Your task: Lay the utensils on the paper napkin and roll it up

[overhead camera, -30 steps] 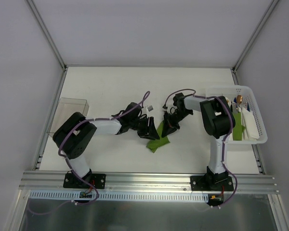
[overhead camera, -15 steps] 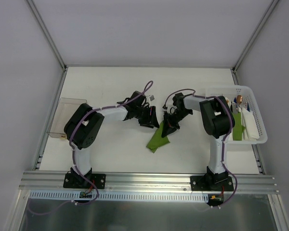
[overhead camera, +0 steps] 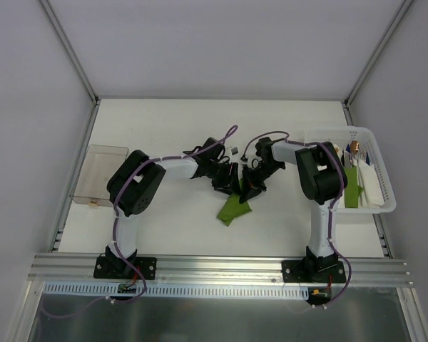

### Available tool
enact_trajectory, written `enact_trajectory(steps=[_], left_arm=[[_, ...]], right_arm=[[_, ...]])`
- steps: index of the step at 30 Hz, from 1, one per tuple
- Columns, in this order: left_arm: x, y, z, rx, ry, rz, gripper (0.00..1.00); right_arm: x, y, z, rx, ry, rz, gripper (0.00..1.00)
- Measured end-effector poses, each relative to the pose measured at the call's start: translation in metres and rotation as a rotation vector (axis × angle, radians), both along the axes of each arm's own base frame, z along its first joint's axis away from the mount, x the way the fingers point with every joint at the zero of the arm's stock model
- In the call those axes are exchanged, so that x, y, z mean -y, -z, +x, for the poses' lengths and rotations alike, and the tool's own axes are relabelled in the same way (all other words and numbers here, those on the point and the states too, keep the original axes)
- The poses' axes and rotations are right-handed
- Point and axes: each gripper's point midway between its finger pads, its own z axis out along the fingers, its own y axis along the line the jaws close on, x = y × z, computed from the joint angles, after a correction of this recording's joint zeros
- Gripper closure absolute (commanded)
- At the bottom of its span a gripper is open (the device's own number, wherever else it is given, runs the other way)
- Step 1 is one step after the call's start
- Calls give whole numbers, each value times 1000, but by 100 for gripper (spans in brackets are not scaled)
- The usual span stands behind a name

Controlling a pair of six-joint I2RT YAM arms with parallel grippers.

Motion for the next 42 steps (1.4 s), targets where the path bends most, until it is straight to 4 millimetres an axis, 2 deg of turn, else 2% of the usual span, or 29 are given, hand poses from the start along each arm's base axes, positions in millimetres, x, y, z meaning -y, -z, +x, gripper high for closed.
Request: enact_trajectory(steps=[2, 5, 6, 8, 13, 17, 24, 32, 33, 39, 42], left_arm=[[3, 1, -3, -8, 15, -4, 59], [7, 3, -4, -11, 25, -4, 71], [8, 5, -4, -16, 27, -3, 79], [9, 6, -4, -26, 33, -12, 87], [8, 10, -2, -33, 27, -11, 100], [7, 11, -1, -40, 20, -32, 100], [5, 10, -1, -51, 5, -105, 100], [-3, 6, -6, -47, -27, -137, 100], [-3, 5, -6, -45, -27, -139, 100], [-1, -2, -4, -21, -26, -160, 100], [0, -6, -4, -16, -29, -174, 100]], right_arm=[[0, 0, 0, 0, -1, -1, 100], [0, 0, 0, 0, -3, -1, 100], [1, 0, 0, 0, -3, -3, 100], [2, 1, 0, 2, -5, -6, 100], [4, 0, 0, 0, -7, -13, 100], [5, 0, 0, 1, -9, -12, 97], [11, -3, 3, 27, -7, -12, 78], [35, -9, 32, 142, 43, -19, 62], [35, -11, 34, 152, 44, -15, 57], [28, -22, 42, 203, 43, 34, 39], [22, -28, 44, 210, 46, 80, 38]])
